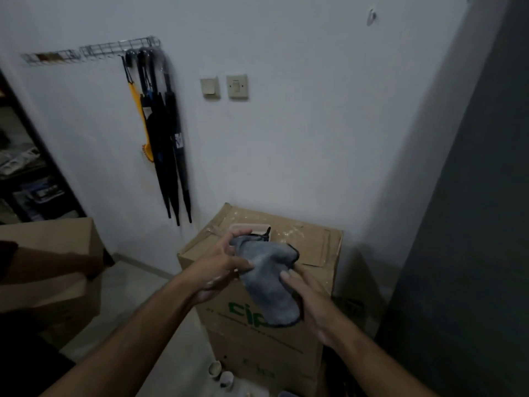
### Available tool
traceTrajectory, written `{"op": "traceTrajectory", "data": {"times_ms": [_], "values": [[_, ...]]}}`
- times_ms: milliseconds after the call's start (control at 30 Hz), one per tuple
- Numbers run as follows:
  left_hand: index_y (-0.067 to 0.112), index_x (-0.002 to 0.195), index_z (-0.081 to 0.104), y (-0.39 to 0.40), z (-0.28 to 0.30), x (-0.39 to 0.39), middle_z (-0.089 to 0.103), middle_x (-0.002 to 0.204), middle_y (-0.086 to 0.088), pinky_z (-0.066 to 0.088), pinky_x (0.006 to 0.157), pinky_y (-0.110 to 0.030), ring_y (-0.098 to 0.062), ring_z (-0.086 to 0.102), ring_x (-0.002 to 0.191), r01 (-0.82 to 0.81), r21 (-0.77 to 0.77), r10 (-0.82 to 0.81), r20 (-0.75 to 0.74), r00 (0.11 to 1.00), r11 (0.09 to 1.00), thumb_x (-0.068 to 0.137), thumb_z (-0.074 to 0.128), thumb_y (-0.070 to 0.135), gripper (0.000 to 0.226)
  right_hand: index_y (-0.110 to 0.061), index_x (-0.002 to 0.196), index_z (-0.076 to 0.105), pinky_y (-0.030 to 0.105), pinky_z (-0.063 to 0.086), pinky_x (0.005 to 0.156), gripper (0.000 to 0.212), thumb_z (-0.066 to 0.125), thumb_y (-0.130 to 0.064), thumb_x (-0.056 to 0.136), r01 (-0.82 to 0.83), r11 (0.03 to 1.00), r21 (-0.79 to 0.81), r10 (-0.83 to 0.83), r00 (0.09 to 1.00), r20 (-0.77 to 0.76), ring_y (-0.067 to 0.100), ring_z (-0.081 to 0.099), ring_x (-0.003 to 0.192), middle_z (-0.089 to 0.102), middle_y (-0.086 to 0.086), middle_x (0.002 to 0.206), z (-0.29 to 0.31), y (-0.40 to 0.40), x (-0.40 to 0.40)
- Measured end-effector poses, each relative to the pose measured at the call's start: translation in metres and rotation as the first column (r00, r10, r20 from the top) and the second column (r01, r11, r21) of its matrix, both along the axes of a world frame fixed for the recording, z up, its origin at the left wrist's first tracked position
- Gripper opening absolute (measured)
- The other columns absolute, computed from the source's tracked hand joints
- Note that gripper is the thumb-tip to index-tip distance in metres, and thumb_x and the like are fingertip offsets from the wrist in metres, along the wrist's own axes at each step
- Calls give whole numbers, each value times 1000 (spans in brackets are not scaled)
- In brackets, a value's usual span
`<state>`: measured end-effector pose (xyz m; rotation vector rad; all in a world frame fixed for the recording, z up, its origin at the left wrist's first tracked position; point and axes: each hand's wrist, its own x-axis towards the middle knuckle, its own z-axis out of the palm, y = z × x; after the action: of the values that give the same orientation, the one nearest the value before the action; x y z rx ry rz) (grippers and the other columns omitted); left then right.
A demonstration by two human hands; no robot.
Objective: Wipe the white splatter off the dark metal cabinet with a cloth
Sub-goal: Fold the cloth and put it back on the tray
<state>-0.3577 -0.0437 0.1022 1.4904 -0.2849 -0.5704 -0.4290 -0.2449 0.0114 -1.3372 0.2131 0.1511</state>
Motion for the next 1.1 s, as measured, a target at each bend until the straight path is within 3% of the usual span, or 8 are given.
{"op": "traceTrajectory", "data": {"times_ms": [167, 300, 433, 567, 700, 867, 1000, 1100], "values": [[15, 141, 53, 16, -13, 33, 72, 124, -22, 61, 93, -40, -36, 71, 116, 44, 105, -46, 15, 999, 994, 95, 63, -12, 55, -38, 148, 46, 40, 60, 94, 80, 87, -20, 82, -4, 1000, 20, 4, 1000, 20, 22, 70, 114, 66, 6, 131, 5, -7, 35], [20, 131, 59, 20, -23, 59, 78, 107, -15, 59, 90, -55, -33, 75, 101, -91, 297, 18, 239, 971, 951, 100, 68, 10, 34, -34, 134, 57, 30, 62, 78, 59, 80, -7, 87, 43, 996, -73, -38, 997, 68, 19, 74, 101, 72, 9, 118, 12, -4, 56], [31, 121, 60, 23, -29, 96, 76, 102, -13, 61, 77, -49, -26, 75, 90, -152, 416, -7, 355, 935, 896, 103, 65, 29, 19, -37, 129, 64, 42, 61, 94, 50, 81, -14, 88, -60, 974, -217, 77, 994, 74, 23, 70, 113, 69, 10, 128, 17, -2, 87], [29, 132, 57, 17, -22, 138, 72, 117, -24, 58, 76, -41, -30, 73, 97, 23, 235, -46, 90, 995, 972, 104, 63, 20, 29, -40, 152, 38, 37, 59, 97, 94, 92, -40, 76, -214, 928, -305, 216, 976, -27, 16, 60, 127, 55, -8, 145, 17, 7, 126], [33, 141, 53, 13, -22, 176, 73, 119, -7, 63, 81, -35, -23, 76, 106, 152, -14, -153, -127, 980, 988, 96, 69, -1, 59, -42, 143, 48, 46, 60, 91, 77, 74, -74, 78, -241, 963, -117, 217, 957, -191, 32, 68, 112, 62, 8, 137, 14, 14, 157], [35, 145, 52, 23, -34, 229, 71, 123, 0, 63, 87, -36, -26, 73, 113, 180, -120, -201, -195, 960, 976, 94, 60, -17, 74, -33, 138, 61, 40, 58, 82, 67, 79, -59, 79, 55, 995, 78, -50, 997, -61, 28, 68, 114, 69, 4, 132, -4, 27, 195], [24, 140, 54, 35, -50, 269, 65, 131, -14, 60, 87, -39, -25, 74, 105, 269, 177, -273, 1, 962, 947, 89, 69, -15, 66, -34, 121, 72, 50, 61, 93, 47, 91, -34, 78, 279, 955, -104, -272, 959, 75, 24, 69, 115, 68, 4, 130, -10, 35, 224], [15, 127, 63, 38, -69, 294, 71, 117, -9, 63, 88, -36, -18, 73, 100, 203, 414, -319, 235, 918, 888, 95, 73, 4, 35, -27, 116, 72, 42, 61, 93, 41, 90, -25, 80, 253, 921, -297, -213, 964, 159, 12, 71, 107, 75, -5, 114, -7, 33, 238]]}}
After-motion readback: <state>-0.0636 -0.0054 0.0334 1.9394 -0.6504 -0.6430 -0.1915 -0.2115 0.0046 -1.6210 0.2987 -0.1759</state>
